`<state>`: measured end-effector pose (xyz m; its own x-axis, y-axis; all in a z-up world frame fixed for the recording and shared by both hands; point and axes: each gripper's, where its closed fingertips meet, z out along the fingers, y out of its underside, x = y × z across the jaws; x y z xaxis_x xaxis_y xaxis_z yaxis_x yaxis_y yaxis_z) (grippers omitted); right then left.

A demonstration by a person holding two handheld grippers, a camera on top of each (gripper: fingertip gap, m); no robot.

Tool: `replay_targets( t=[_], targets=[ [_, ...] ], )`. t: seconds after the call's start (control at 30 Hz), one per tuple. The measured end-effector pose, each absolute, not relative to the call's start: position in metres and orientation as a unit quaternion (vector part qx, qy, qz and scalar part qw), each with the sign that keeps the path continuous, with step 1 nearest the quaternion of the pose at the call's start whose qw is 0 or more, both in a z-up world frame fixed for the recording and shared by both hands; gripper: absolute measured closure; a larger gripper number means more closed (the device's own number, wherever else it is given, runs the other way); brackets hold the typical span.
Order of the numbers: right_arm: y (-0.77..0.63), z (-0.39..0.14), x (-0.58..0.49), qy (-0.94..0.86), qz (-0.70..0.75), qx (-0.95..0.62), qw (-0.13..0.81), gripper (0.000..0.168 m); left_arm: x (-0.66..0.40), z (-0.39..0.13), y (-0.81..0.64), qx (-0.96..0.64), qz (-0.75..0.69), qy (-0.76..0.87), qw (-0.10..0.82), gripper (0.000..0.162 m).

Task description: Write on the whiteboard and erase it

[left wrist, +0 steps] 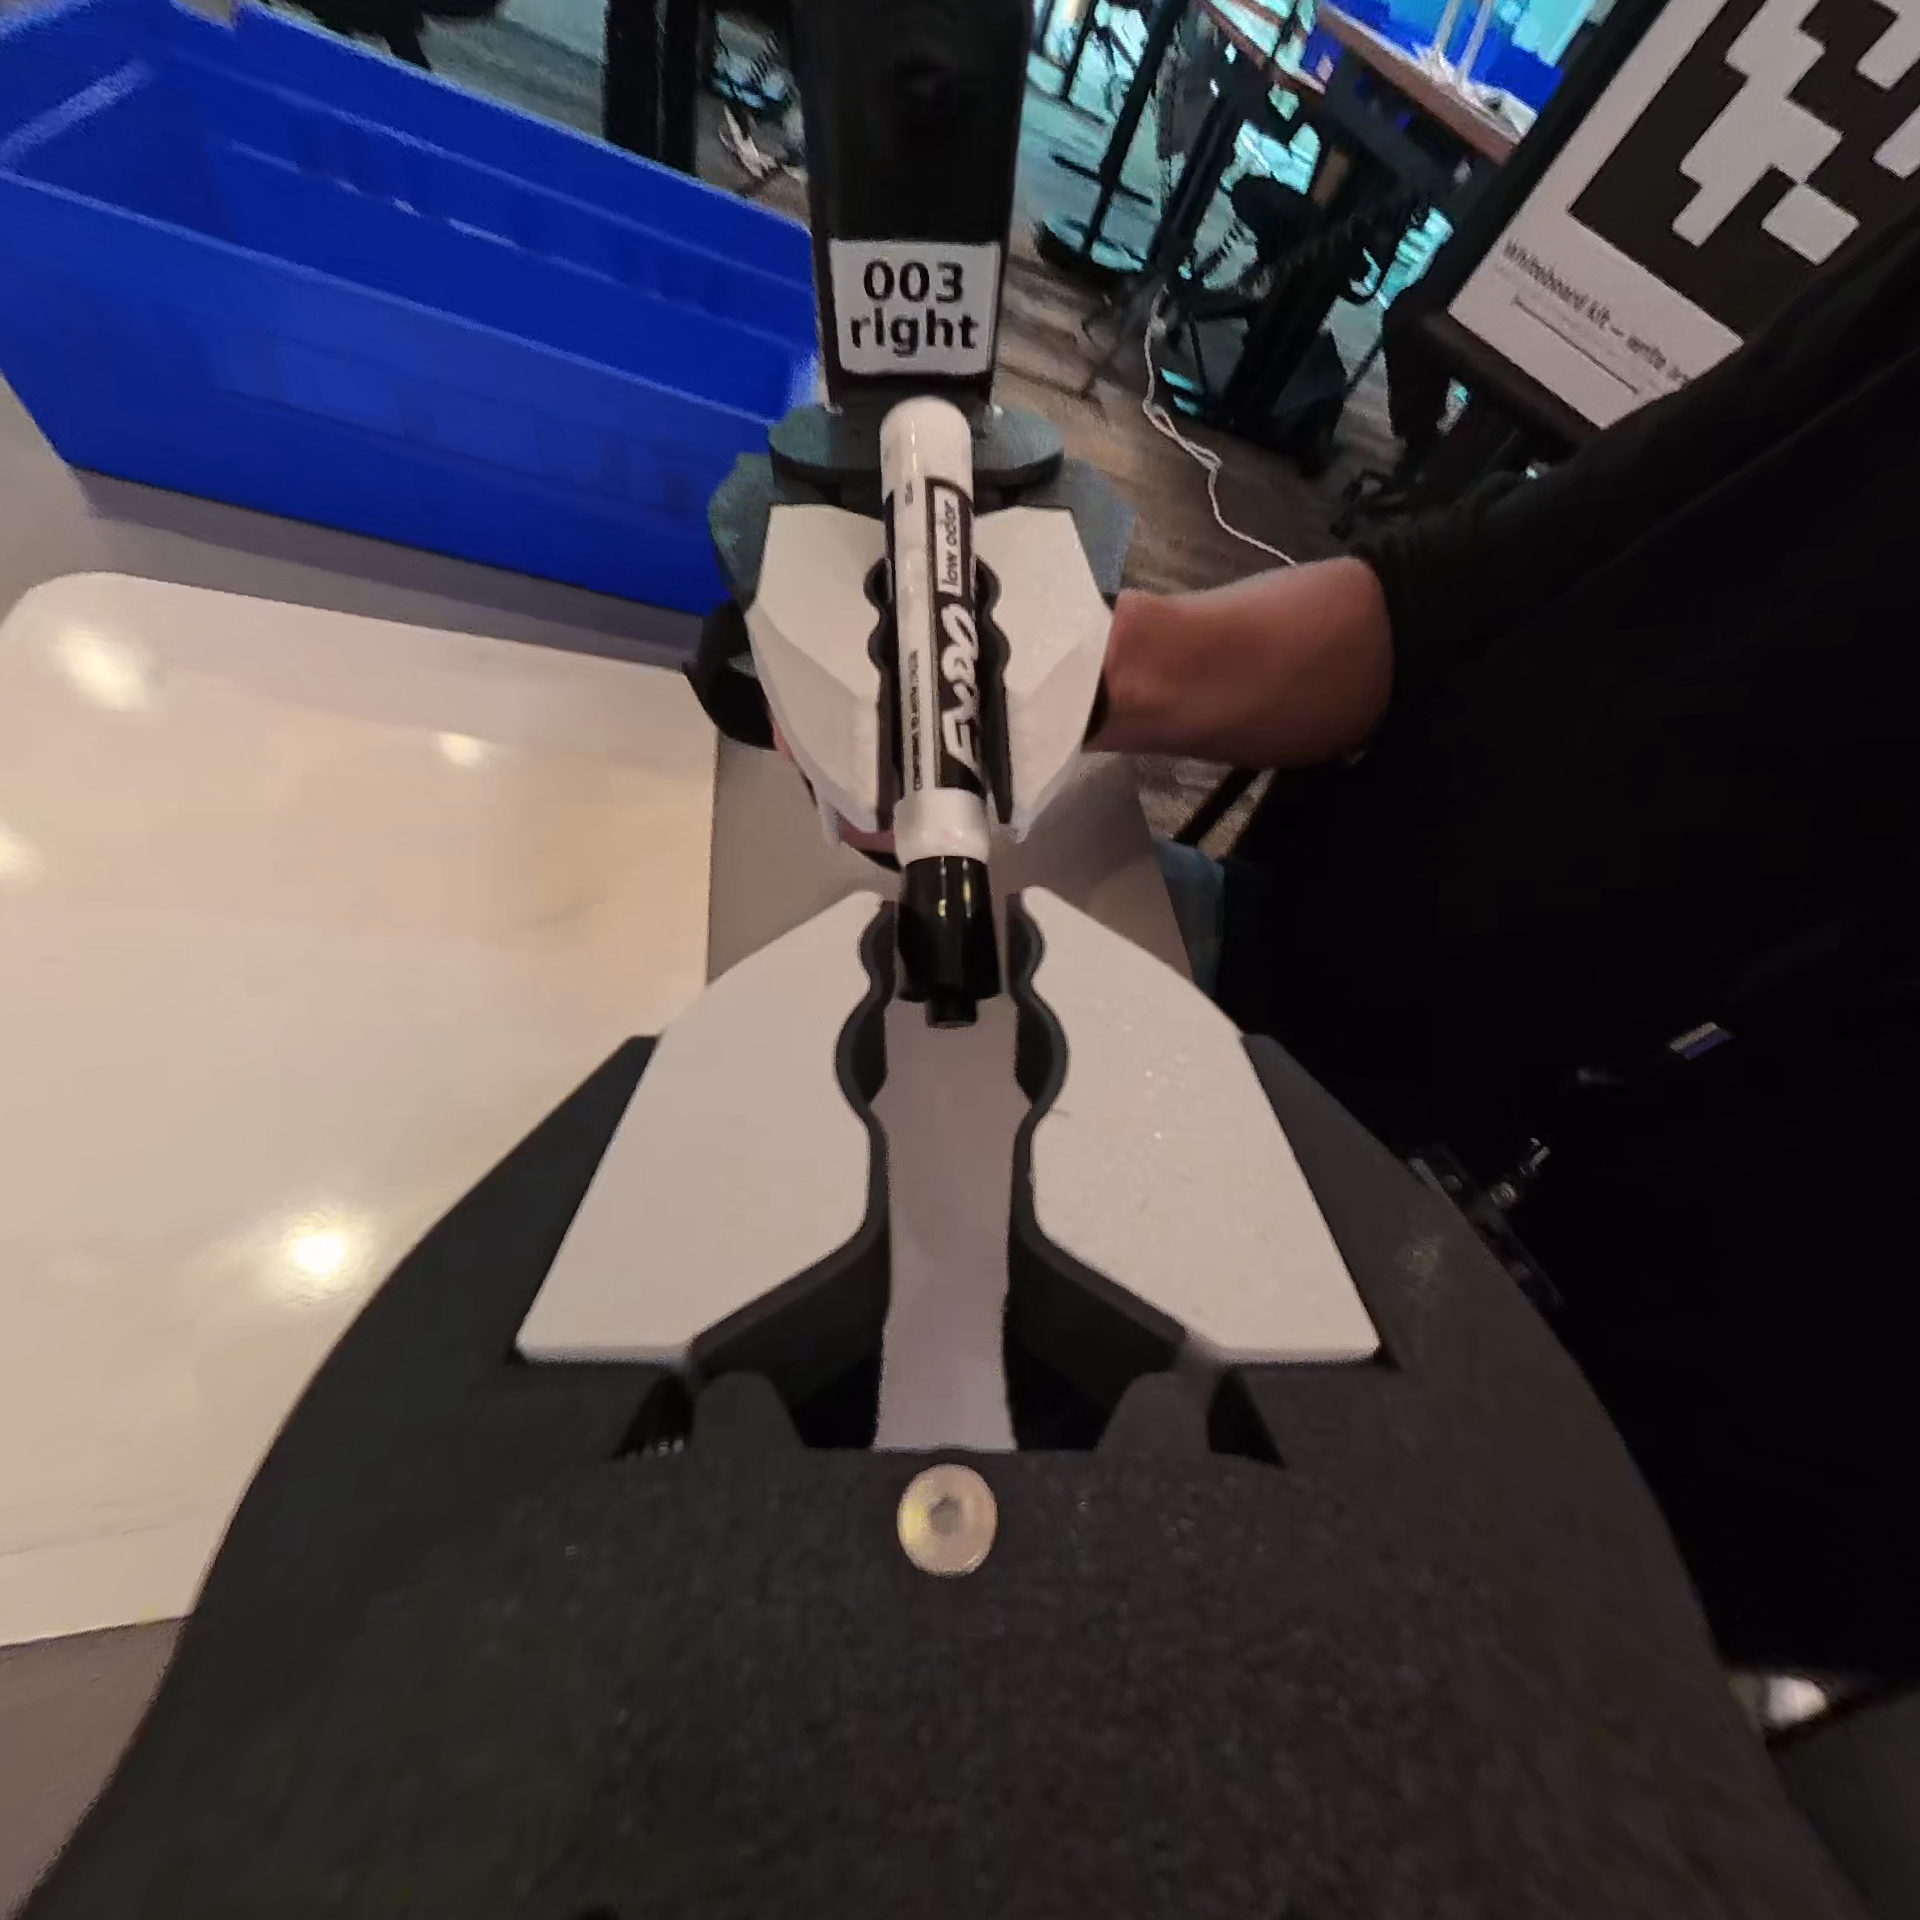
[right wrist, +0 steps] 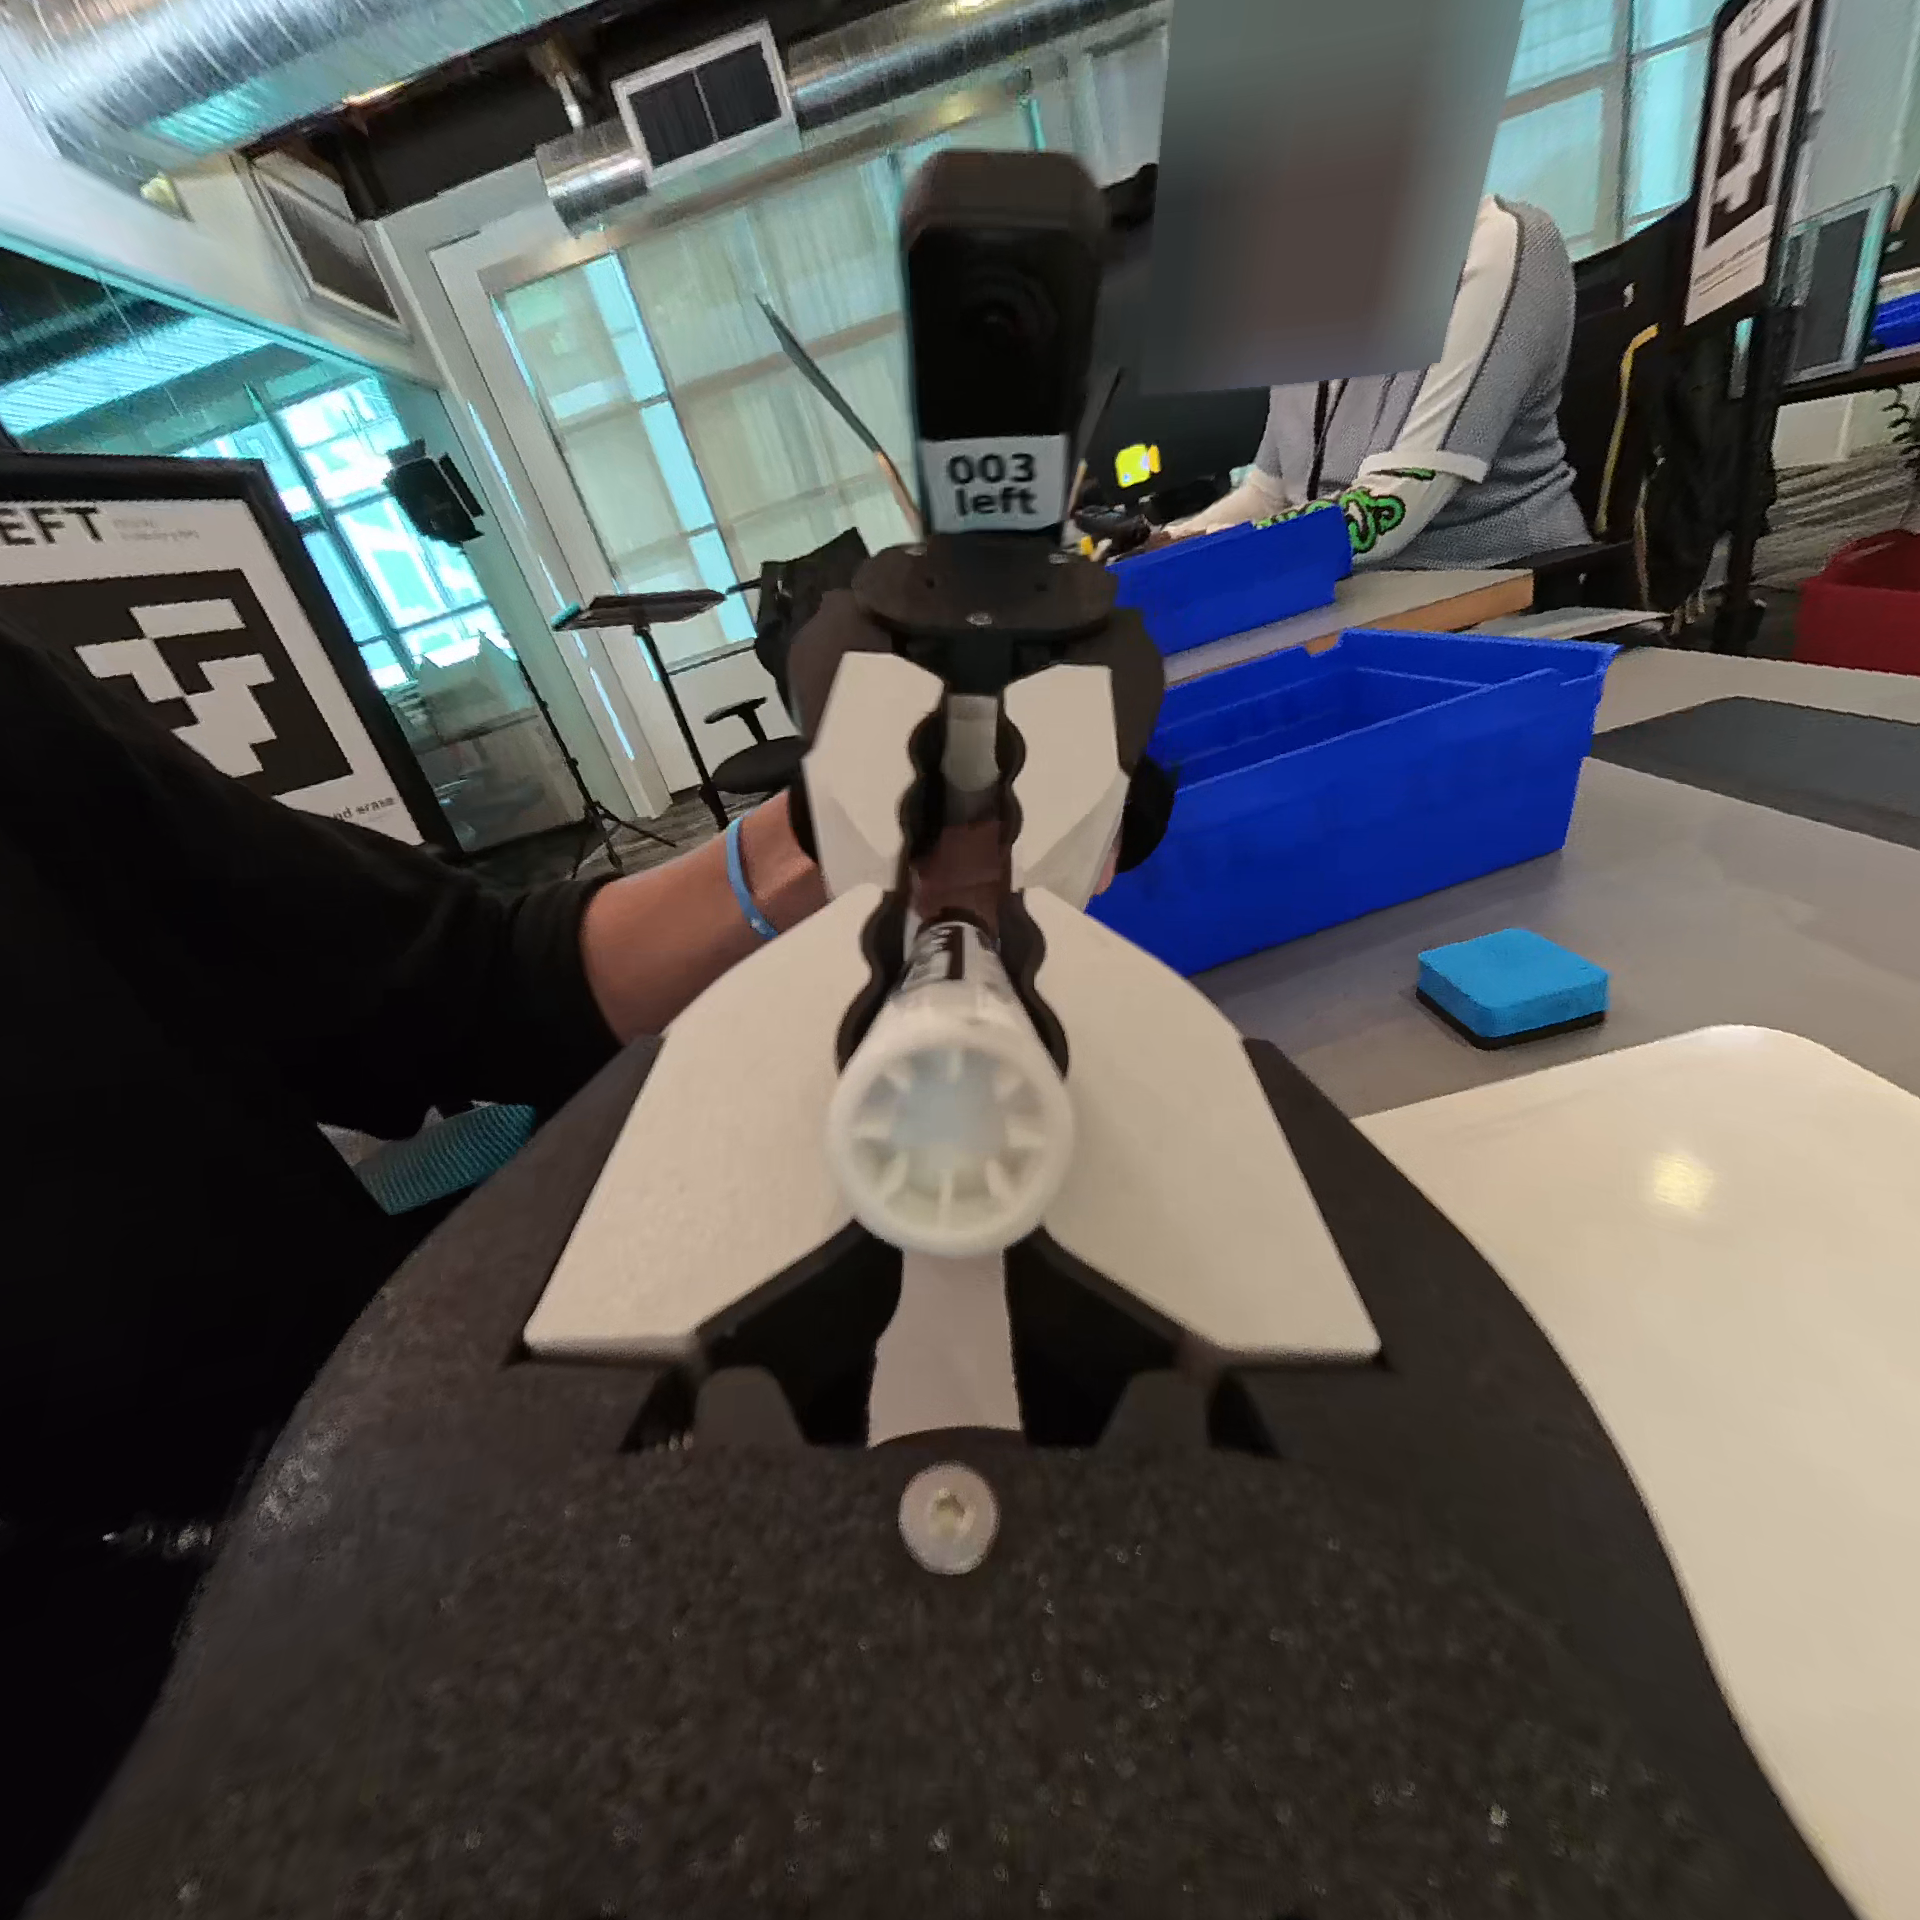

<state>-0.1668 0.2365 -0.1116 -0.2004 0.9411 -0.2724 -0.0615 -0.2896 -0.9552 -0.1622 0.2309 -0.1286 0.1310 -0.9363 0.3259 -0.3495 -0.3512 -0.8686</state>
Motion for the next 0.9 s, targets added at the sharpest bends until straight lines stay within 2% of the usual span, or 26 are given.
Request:
replay_targets(
  t=[0.07, 0.17, 0.23, 0.3, 0.9],
  targets=[
    [0.241, -0.113, -0.164, -0.44, 0.627, -0.502, 0.4, 0.149, -0.161, -0.128, 0.234, -0.681, -0.444, 0.467, 0.348, 0.127],
    [0.247, -0.113, -0.161, -0.42, 0.632, -0.513, 0.401, 0.149, -0.158, -0.131, 0.242, -0.688, -0.397, 0.47, 0.386, 0.117],
    [0.249, -0.113, -0.16, -0.408, 0.641, -0.518, 0.393, 0.149, -0.155, -0.136, 0.249, -0.694, -0.354, 0.476, 0.409, 0.122],
    [0.25, -0.116, -0.16, -0.402, 0.639, -0.528, 0.39, 0.149, -0.15, -0.137, 0.25, -0.678, -0.329, 0.495, 0.432, 0.144],
    [0.198, -0.095, -0.159, -0.415, 0.673, -0.495, 0.36, 0.149, -0.157, -0.114, 0.195, -0.629, -0.266, 0.542, 0.49, 0.144]
  ],
)
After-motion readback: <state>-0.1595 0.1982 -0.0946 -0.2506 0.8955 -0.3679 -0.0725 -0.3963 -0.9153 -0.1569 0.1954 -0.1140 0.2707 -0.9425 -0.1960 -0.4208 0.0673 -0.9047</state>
